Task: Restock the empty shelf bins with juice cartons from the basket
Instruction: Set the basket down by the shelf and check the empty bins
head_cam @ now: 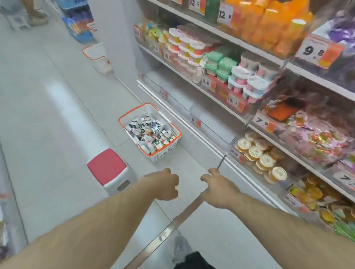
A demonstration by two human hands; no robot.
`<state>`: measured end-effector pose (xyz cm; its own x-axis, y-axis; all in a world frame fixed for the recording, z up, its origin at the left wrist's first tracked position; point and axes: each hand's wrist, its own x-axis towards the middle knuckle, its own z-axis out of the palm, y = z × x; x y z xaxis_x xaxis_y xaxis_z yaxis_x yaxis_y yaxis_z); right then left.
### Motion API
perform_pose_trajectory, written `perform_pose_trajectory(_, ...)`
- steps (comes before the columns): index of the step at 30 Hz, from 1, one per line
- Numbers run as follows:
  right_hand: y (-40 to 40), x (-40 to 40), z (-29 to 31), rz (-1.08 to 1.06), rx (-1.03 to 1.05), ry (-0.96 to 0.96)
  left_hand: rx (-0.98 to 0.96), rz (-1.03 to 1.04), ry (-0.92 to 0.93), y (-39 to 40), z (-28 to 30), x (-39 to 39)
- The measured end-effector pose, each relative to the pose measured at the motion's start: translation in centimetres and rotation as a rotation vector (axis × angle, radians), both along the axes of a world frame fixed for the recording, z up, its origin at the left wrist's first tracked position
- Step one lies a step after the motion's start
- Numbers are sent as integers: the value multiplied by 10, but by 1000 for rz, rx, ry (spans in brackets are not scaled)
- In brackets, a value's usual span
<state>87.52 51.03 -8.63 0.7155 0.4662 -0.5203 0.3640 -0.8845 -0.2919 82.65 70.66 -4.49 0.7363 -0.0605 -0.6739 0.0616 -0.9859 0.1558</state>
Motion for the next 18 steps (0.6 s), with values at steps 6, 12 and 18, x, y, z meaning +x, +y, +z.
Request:
perform_pose_trajectory(6,84,72,-5,-18,-17,5,-24,4,24,87,-10,76)
perform_pose_trajectory(12,178,119,-26,-122,-43,-17,-73,-107,12,188,-39,150)
perform_pose_trajectory(18,280,148,-21,-292,-63,-7,-92,-256,62,297,-51,213)
